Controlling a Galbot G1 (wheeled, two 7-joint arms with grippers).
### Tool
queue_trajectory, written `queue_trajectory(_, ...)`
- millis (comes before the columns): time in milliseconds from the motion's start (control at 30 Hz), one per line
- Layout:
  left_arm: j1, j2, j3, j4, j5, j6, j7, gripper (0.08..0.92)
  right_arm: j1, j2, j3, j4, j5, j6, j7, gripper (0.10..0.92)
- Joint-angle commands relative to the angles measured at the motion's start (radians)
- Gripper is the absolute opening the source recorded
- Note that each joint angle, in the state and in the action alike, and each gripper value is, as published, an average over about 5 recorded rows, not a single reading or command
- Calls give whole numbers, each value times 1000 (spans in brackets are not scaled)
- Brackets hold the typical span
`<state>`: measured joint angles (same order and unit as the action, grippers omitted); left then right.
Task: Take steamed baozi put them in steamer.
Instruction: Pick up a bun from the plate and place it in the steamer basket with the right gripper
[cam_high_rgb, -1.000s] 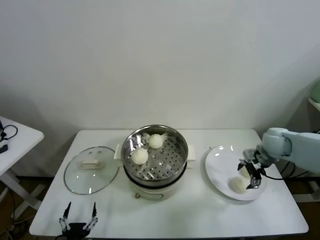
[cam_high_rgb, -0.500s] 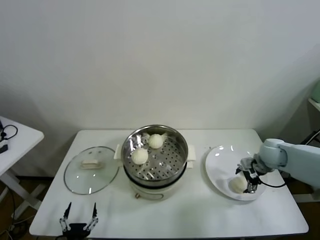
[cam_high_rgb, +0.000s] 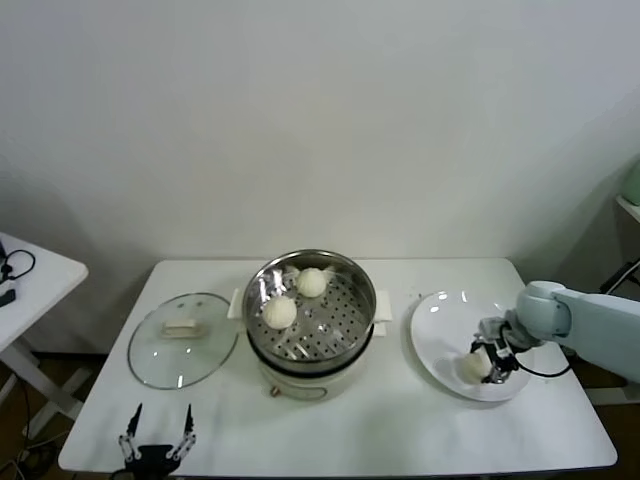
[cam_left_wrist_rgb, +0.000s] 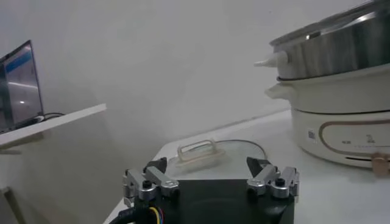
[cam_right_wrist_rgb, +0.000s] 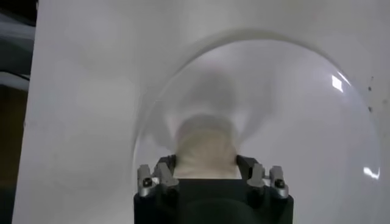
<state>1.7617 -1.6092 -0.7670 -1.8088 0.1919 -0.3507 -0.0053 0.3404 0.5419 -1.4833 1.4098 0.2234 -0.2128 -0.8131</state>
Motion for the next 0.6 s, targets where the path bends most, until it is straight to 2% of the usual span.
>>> queue_trajectory(33, -1, -49, -1, 2, 2, 2, -1, 823, 154, -3, -92, 40, 74, 20, -36, 671)
queue_trajectory(200, 0, -49, -3, 3, 5, 4, -1, 823, 466, 41, -301, 67, 150, 109, -108, 660)
queue_trajectory(367, -2, -49, -4, 8, 11, 3, -8, 823, 762, 153, -431, 70, 246, 217, -191, 654)
queue_trajectory(500, -6, -49, -2, 12, 17, 3, -11, 823, 892, 248, -409, 92, 307, 279, -226, 653)
queue_trajectory(600, -7, -49, 1, 11, 23, 2, -12, 823, 905, 296, -311, 122, 286, 326, -232, 656)
